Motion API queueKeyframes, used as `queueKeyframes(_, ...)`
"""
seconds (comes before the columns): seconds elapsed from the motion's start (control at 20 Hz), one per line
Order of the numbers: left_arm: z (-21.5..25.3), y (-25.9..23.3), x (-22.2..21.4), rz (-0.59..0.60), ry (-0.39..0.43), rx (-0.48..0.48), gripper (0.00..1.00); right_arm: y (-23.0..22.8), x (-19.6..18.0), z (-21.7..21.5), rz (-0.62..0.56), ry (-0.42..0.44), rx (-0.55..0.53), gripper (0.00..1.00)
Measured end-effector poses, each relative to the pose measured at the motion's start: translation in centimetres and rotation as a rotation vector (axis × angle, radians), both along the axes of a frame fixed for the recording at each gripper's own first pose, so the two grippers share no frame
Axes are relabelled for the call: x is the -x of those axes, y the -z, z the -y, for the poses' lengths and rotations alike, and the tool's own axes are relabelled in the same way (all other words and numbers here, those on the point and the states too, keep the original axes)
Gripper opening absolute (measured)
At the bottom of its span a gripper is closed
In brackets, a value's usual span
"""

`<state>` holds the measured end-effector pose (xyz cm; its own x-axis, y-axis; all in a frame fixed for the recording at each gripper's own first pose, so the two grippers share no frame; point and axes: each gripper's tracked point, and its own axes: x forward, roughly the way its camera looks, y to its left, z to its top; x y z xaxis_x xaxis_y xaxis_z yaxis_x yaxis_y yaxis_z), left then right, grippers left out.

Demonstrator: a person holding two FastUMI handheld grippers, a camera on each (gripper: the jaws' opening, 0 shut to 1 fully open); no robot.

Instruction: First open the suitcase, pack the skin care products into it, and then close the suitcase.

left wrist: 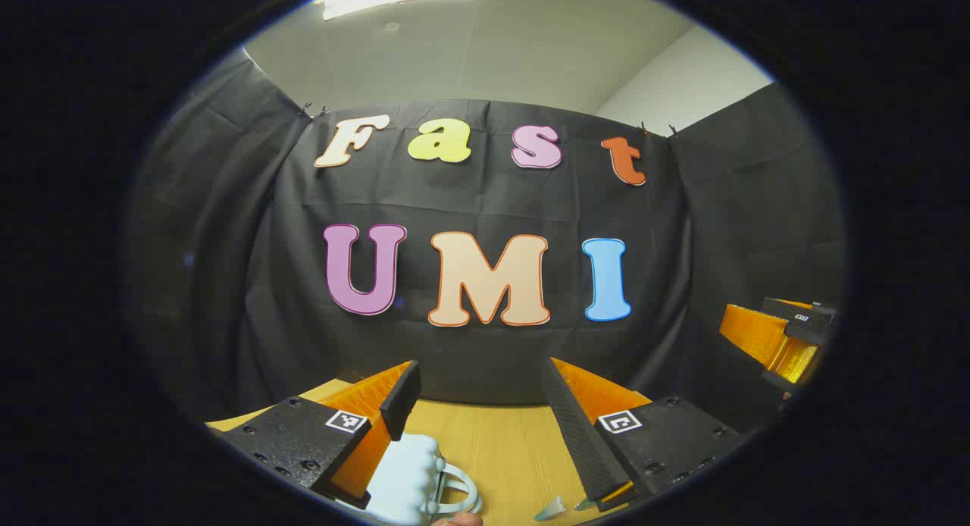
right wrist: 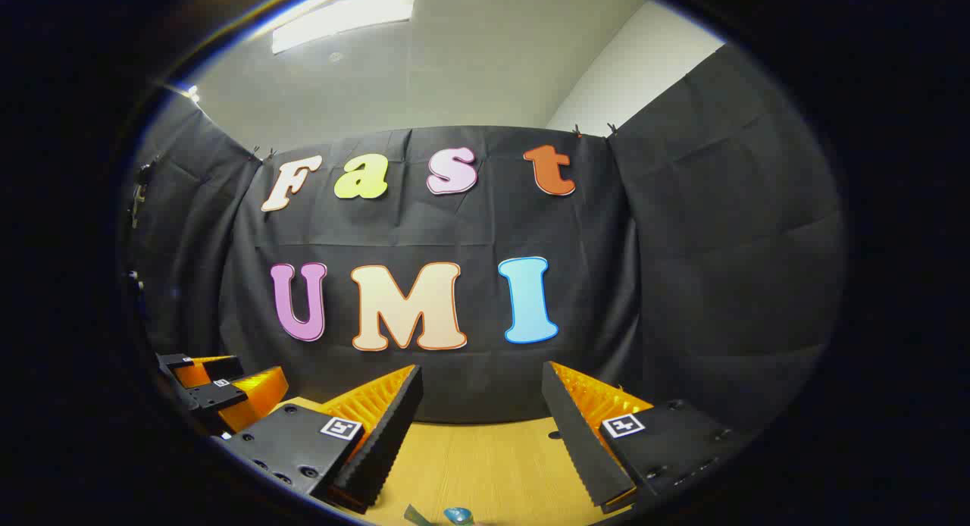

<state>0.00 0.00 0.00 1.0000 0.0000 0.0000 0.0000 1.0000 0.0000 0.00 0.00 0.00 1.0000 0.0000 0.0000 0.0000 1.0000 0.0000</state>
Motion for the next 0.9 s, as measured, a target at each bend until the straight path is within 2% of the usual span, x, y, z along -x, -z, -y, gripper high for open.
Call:
queueKeyframes(0.35, 1.3, 1.2, -0.2, -0.03, -0.014, -0.028, 0.92, 0.8, -0.7, 1.5, -0.02, -0.028, 0.0, 0.99)
queueKeyframes(0.45, 1.7, 2.6, -0.8, -0.061, -0.014, -0.039, 0.94, 1.2, -1.0, 2.2, -0.024, -0.041, 0.003, 0.99)
queueKeyframes(0.65, 0.6, 7.3, -1.7, -0.181, -0.072, -0.045, 0.95, 2.9, -1.7, 3.8, -0.041, -0.08, -0.009, 0.99)
queueKeyframes(0.75, -0.2, 10.3, -1.9, -0.266, -0.098, -0.036, 0.92, 4.2, -2.2, 4.8, -0.072, -0.071, -0.031, 0.99)
queueKeyframes(0.9, -1.2, 15.1, -2.0, -0.393, -0.108, -0.013, 0.95, 5.1, -2.6, 5.4, -0.097, -0.055, -0.035, 0.96)
